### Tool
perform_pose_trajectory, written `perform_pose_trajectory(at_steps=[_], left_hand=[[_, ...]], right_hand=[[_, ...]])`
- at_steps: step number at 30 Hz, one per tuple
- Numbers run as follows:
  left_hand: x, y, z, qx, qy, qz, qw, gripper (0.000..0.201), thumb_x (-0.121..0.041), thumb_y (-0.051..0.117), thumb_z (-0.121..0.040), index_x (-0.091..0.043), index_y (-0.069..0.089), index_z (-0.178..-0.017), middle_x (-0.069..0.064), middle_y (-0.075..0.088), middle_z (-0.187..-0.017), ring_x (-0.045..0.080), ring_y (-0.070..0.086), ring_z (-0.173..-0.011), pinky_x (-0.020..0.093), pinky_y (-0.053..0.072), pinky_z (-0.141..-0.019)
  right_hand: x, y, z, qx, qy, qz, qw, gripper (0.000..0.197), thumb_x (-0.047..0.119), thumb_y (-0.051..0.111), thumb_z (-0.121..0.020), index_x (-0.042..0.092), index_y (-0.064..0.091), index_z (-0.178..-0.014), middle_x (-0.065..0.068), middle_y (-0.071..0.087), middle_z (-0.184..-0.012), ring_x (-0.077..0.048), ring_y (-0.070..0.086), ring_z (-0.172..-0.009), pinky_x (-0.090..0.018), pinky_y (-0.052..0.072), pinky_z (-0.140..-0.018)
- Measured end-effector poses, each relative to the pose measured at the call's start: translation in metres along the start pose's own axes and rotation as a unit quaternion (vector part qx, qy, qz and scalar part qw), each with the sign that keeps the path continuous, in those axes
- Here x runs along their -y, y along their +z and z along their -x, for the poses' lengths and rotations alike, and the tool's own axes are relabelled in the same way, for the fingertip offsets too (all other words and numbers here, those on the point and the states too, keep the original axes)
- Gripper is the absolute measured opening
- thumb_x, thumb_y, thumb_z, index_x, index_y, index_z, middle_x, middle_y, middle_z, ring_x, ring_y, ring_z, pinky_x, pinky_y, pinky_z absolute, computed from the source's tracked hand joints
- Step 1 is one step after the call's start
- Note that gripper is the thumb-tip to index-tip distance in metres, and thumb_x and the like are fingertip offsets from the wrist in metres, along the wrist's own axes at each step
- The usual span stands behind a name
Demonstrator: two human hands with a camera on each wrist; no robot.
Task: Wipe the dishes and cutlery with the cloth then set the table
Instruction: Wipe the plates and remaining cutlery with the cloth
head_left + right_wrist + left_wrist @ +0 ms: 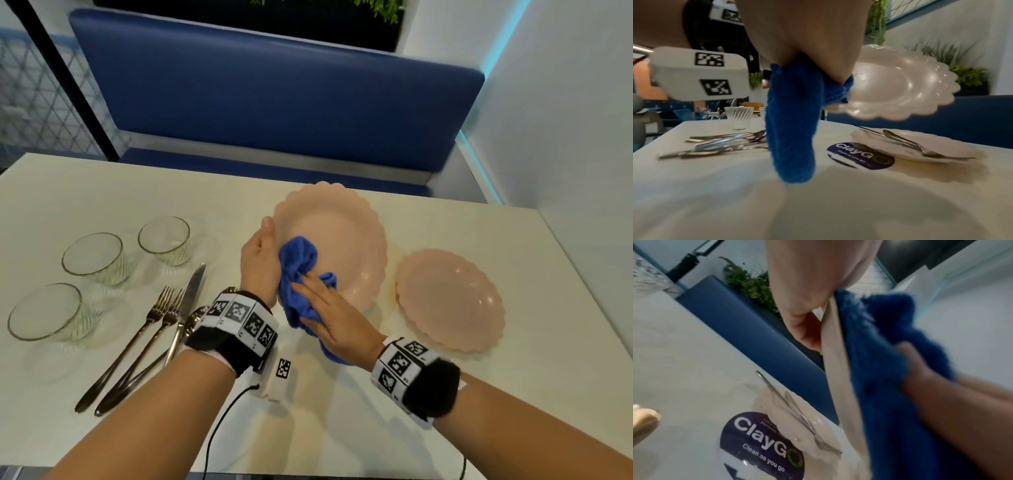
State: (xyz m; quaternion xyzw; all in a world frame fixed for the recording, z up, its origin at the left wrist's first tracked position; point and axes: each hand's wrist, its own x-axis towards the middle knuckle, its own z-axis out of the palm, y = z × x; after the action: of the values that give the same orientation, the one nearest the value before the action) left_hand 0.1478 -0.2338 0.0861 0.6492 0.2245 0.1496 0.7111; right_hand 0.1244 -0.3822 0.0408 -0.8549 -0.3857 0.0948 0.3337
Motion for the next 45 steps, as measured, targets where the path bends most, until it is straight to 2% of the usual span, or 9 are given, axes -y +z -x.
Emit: perform_pose_trajectory(at_steps=[9, 14, 18, 20, 24, 30, 34, 39, 45], left_hand=[[-0.027, 0.018, 0.0, 0.065, 0.068, 0.006, 0.996, 0.047, -0.04, 0.036, -0.099, -0.004, 0.056, -0.075, 0.012, 0.049, -0.071, 0.015, 0.043, -0.064, 0.024, 0.039, -0.055], [-0.047, 0.032, -0.007, 0.018, -0.004, 0.079, 0.997, 0.046, -0.05, 0.037, -0.096, -0.01, 0.048, -0.076, 0.003, 0.04, -0.059, 0.012, 0.037, -0.053, 0.015, 0.032, -0.042], [-0.034, 0.049, -0.006, 0.026, -0.071, 0.097, 0.992, 0.047, -0.051, 0.036, -0.096, -0.011, 0.061, -0.092, 0.003, 0.066, -0.082, 0.012, 0.06, -0.072, 0.012, 0.05, -0.059], [-0.023, 0.061, -0.005, 0.07, -0.102, 0.104, 0.987, 0.047, -0.052, 0.037, -0.094, -0.015, 0.065, -0.095, 0.006, 0.069, -0.096, 0.02, 0.065, -0.093, 0.028, 0.053, -0.082], [-0.017, 0.084, 0.015, 0.159, -0.05, 0.036, 0.985, 0.04, -0.04, 0.038, -0.098, -0.01, 0.064, -0.097, 0.003, 0.067, -0.085, 0.015, 0.065, -0.084, 0.023, 0.053, -0.072], [-0.014, 0.11, 0.025, 0.225, -0.018, 0.032, 0.974, 0.039, -0.038, 0.036, -0.099, -0.017, 0.068, -0.109, 0.006, 0.071, -0.105, 0.019, 0.064, -0.1, 0.033, 0.052, -0.085], [-0.012, 0.128, 0.031, 0.195, -0.052, 0.068, 0.977, 0.041, -0.041, 0.035, -0.099, -0.023, 0.066, -0.078, 0.0, 0.063, -0.076, 0.012, 0.058, -0.071, 0.026, 0.049, -0.063], [-0.002, 0.157, 0.032, 0.149, -0.099, 0.075, 0.981, 0.038, -0.045, 0.034, -0.098, -0.024, 0.063, -0.086, -0.001, 0.066, -0.086, 0.017, 0.061, -0.085, 0.028, 0.051, -0.07], [0.031, 0.191, 0.029, 0.096, -0.133, 0.004, 0.986, 0.049, -0.047, 0.034, -0.097, -0.008, 0.06, -0.11, 0.01, 0.065, -0.11, 0.024, 0.06, -0.097, 0.032, 0.048, -0.084]], right_hand=[[-0.048, -0.087, -0.063, -0.098, 0.08, 0.146, 0.981, 0.065, 0.042, 0.037, -0.091, 0.007, 0.03, -0.145, -0.016, 0.019, -0.156, -0.035, 0.018, -0.143, -0.052, 0.027, -0.111], [-0.054, -0.058, -0.022, -0.117, 0.178, 0.002, 0.977, 0.059, 0.022, 0.043, -0.092, 0.004, 0.024, -0.145, -0.014, 0.024, -0.152, -0.03, 0.024, -0.14, -0.046, 0.024, -0.114], [-0.01, -0.029, -0.004, -0.087, 0.105, -0.106, 0.985, 0.058, 0.001, 0.038, -0.095, 0.007, 0.015, -0.147, 0.014, 0.014, -0.145, 0.009, 0.013, -0.127, 0.001, 0.008, -0.105], [-0.005, -0.037, -0.01, -0.084, 0.089, -0.129, 0.984, 0.059, 0.002, 0.036, -0.096, 0.01, 0.009, -0.148, 0.015, 0.006, -0.148, 0.009, 0.006, -0.133, -0.004, 0.006, -0.11], [-0.034, -0.063, -0.022, -0.111, 0.077, -0.005, 0.991, 0.065, 0.018, 0.031, -0.088, 0.007, 0.014, -0.15, -0.01, 0.005, -0.159, -0.017, -0.001, -0.147, -0.025, 0.002, -0.12], [-0.081, -0.114, 0.01, -0.17, 0.164, 0.245, 0.94, 0.058, 0.041, 0.036, -0.087, 0.012, 0.048, -0.136, -0.021, 0.042, -0.143, -0.043, 0.038, -0.131, -0.058, 0.032, -0.106], [-0.094, -0.136, 0.034, -0.191, 0.299, 0.213, 0.91, 0.04, 0.026, 0.045, -0.096, 0.003, 0.048, -0.128, -0.023, 0.044, -0.131, -0.04, 0.041, -0.121, -0.05, 0.038, -0.098], [-0.111, -0.13, 0.08, -0.158, 0.32, 0.223, 0.907, 0.044, 0.027, 0.023, -0.094, 0.001, 0.057, -0.103, -0.016, 0.057, -0.104, -0.03, 0.055, -0.093, -0.031, 0.034, -0.071], [-0.11, -0.12, 0.107, -0.109, 0.294, -0.027, 0.949, 0.02, 0.02, 0.045, -0.098, 0.007, 0.058, -0.09, -0.015, 0.061, -0.095, -0.022, 0.056, -0.086, -0.033, 0.039, -0.086]])
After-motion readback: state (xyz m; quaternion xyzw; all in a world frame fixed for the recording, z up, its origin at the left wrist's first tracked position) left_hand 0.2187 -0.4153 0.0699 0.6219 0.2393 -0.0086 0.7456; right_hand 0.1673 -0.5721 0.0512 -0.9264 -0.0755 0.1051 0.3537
